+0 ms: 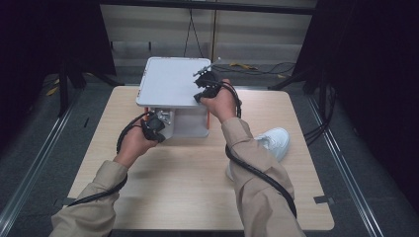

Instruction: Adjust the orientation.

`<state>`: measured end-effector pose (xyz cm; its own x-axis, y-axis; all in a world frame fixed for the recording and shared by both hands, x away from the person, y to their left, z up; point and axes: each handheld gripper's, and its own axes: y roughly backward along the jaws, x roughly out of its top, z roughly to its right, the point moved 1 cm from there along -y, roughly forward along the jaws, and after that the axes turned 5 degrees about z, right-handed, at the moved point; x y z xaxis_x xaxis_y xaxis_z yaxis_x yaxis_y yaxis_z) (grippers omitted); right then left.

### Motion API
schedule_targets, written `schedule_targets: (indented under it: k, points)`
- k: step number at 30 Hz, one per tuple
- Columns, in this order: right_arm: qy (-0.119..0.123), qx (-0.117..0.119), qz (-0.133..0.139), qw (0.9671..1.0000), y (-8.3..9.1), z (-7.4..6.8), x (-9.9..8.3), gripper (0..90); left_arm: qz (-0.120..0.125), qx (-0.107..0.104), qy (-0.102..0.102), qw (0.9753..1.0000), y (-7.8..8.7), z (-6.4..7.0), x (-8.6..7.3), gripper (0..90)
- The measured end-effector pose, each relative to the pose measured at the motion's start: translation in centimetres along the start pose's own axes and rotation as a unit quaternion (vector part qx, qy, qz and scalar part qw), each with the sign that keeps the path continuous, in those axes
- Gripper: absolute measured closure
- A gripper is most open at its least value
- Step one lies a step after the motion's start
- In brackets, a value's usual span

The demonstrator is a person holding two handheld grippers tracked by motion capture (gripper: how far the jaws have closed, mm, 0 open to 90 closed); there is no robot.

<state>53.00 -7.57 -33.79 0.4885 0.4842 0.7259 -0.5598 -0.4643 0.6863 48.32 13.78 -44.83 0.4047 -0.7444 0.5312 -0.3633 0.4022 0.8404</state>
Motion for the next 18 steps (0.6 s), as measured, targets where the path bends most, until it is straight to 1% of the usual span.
schedule_targets:
  k: [1,2,3,4,5,6,7,8,9,10,11,12,14,15,16,17,18]
  points:
    - [0.0,0.0,0.0,1.0,0.0,0.0,0.0,90.0,0.0,0.0,0.0,1.0,0.0,0.0,0.0,84.7]
    - [0.0,0.0,-0.001,1.0,0.0,0.0,0.0,90.0,-0.001,-0.005,0.0,1.0,0.4,0.0,-0.1,84.7]
    - [0.0,-0.001,-0.001,1.0,0.0,0.0,0.0,90.0,0.005,-0.017,0.008,0.9998,0.9,0.2,-0.2,83.3]
    - [0.0,-0.002,0.0,1.0,0.0,0.0,0.0,90.0,0.014,-0.022,0.013,0.9996,1.3,0.3,-0.2,81.2]
    - [-0.002,-0.003,0.001,1.0,0.1,0.0,0.0,90.0,0.014,-0.025,0.007,0.9996,1.8,0.2,-0.2,80.2]
    - [-0.01,-0.001,0.006,0.9999,0.1,0.1,-0.1,90.0,0.008,-0.022,0.005,0.9997,2.9,0.2,-0.1,76.9]
    - [-0.01,-0.001,0.006,0.9999,0.1,0.1,-0.1,90.0,0.008,-0.022,0.005,0.9997,2.9,0.2,-0.1,75.9]
    - [-0.016,0.002,0.009,0.9998,0.2,0.2,-0.2,90.0,0.025,-0.037,0.014,0.9989,4.2,0.1,0.2,75.0]
    - [-0.016,0.002,0.009,0.9998,0.2,0.2,-0.2,90.0,0.025,-0.037,0.014,0.9989,4.2,0.1,0.2,75.3]
    - [-0.013,0.0,0.012,0.9998,0.2,0.2,-0.3,89.8,0.028,-0.033,0.009,0.999,5.6,-0.2,0.7,75.1]
    - [-0.012,-0.001,0.014,0.9998,0.2,0.2,-0.3,89.8,0.028,-0.033,0.009,0.999,5.6,-0.2,0.7,75.3]
    - [-0.01,-0.004,0.011,0.9999,0.2,0.1,-0.2,89.6,0.037,-0.037,0.014,0.9985,6.8,-0.5,1.1,76.4]
    - [-0.006,-0.009,0.008,0.9999,0.2,-0.1,-0.2,89.3,0.047,-0.038,0.016,0.998,8.0,-0.9,1.7,76.4]
    - [-0.005,-0.011,0.007,0.9999,0.3,-0.1,-0.1,88.3,0.048,-0.036,0.014,0.9981,8.5,-1.1,2.0,76.6]
    - [-0.003,-0.014,0.006,0.9999,0.3,-0.2,-0.1,87.0,0.052,-0.034,0.017,0.998,9.0,-1.3,2.3,76.7]
    - [0.001,-0.015,0.003,0.9999,0.4,-0.2,-0.1,85.6,0.052,-0.034,0.017,0.998,9.0,-1.3,2.3,76.7]
    - [-0.002,-0.014,0.003,0.9999,0.4,-0.2,-0.1,84.3,0.062,-0.032,0.014,0.9974,9.8,-1.7,3.0,76.7]
